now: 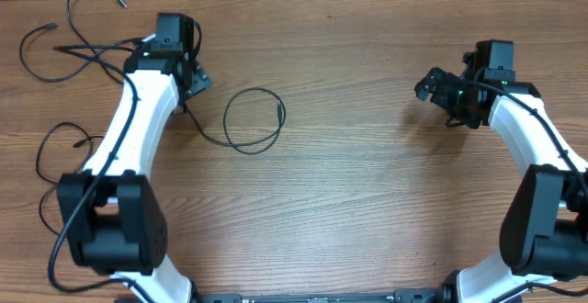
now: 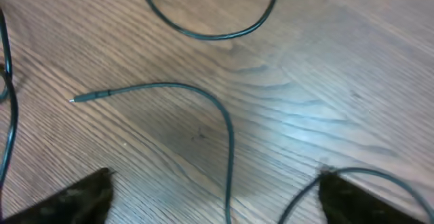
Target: Untangle cables
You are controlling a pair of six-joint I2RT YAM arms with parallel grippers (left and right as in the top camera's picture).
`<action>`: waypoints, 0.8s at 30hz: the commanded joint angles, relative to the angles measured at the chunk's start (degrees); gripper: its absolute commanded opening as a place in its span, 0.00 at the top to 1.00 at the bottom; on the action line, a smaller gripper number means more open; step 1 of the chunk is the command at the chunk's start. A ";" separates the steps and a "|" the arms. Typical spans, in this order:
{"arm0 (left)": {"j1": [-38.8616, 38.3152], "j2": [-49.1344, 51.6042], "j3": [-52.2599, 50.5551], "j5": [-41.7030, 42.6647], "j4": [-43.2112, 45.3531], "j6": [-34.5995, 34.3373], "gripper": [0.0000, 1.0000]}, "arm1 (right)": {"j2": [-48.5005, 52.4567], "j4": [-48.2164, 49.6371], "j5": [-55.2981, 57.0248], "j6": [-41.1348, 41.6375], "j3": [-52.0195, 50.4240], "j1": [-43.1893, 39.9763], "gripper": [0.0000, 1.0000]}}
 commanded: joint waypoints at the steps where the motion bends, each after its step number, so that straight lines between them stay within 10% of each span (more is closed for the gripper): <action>1: -0.50 -3.85 -0.02 2.43 0.04 2.23 0.00 | -0.98 3.37 0.15 0.13 1.81 0.66 0.00; 24: -1.62 -7.04 0.00 6.01 -3.69 3.45 0.00 | -12.72 -22.18 -10.84 -3.15 1.81 0.66 0.00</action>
